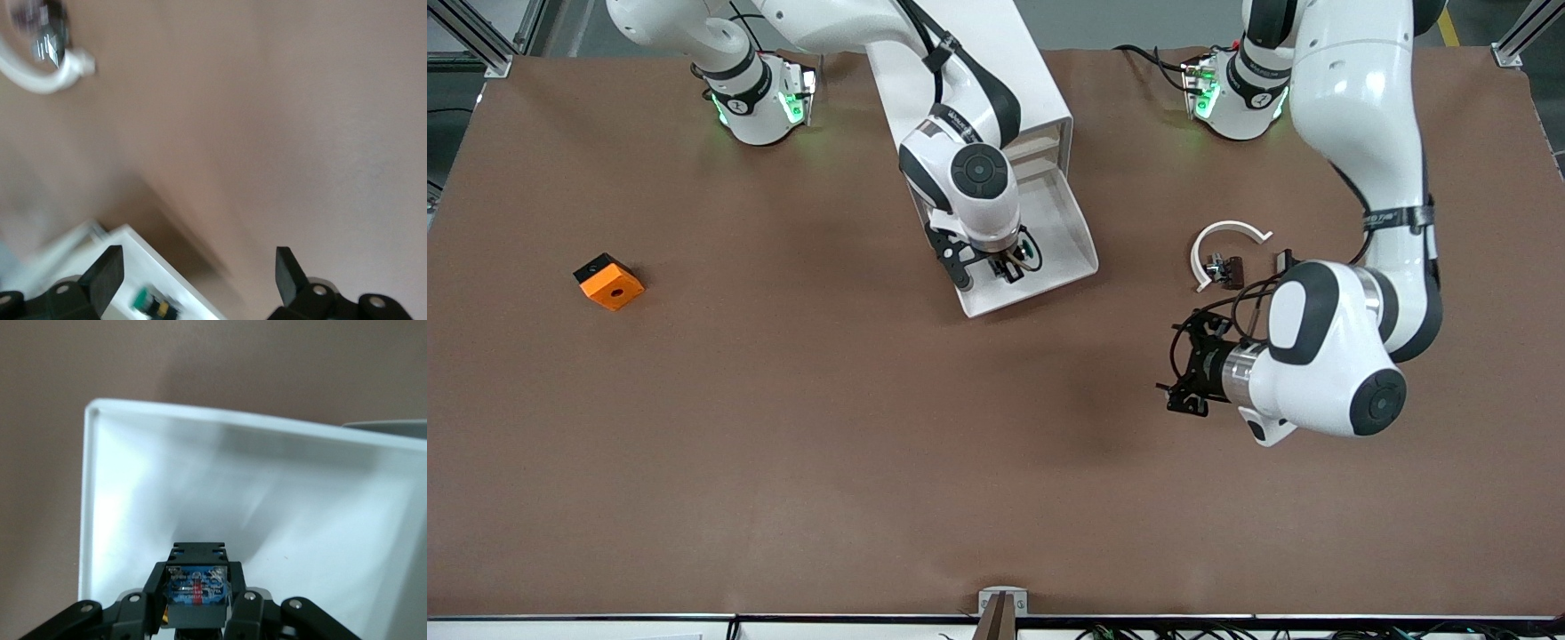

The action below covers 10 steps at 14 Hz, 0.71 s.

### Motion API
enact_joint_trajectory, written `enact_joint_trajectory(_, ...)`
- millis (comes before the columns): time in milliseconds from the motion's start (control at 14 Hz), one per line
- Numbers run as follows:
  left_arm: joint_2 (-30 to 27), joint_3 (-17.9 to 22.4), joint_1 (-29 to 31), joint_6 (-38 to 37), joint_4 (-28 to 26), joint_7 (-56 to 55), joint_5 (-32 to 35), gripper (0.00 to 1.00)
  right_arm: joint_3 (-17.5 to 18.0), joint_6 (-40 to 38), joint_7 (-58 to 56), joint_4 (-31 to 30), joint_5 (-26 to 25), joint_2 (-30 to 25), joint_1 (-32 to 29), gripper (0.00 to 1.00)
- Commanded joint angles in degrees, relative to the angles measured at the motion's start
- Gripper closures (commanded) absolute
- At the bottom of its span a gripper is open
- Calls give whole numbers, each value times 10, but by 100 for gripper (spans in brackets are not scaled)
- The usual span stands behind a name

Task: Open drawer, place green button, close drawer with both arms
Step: 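Lower the button into the drawer and open the right gripper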

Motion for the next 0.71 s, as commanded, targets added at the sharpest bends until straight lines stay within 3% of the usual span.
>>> enact_joint_trajectory(0, -31, -1, -13, -2, -18, 119, 85, 0, -8, -6, 10, 19, 13, 5, 8, 60)
enact_joint_trajectory(71, -33, -6, -14, -2, -18, 193, 124, 0, -8, -7, 10, 21, 13, 5, 8, 25)
enact_joint_trajectory(143, -36, -7, -22, -2, -22, 254, 149, 0, -8, -12, 9, 26, 13, 4, 7, 0)
enact_joint_trajectory(286, -42, -8, -23, -2, -28, 323, 169, 0, -8, -23, 6, 34, 14, -8, -4, 0)
enact_joint_trajectory(429, -41, -15, -25, 11, -44, 359, 170, 0, -11, -90, 2, 68, 13, -31, -13, 0)
enact_joint_trajectory(643, -53, -50, -28, 92, -121, 367, 167, 0, -11, -223, -48, 112, 14, -77, -62, 0)
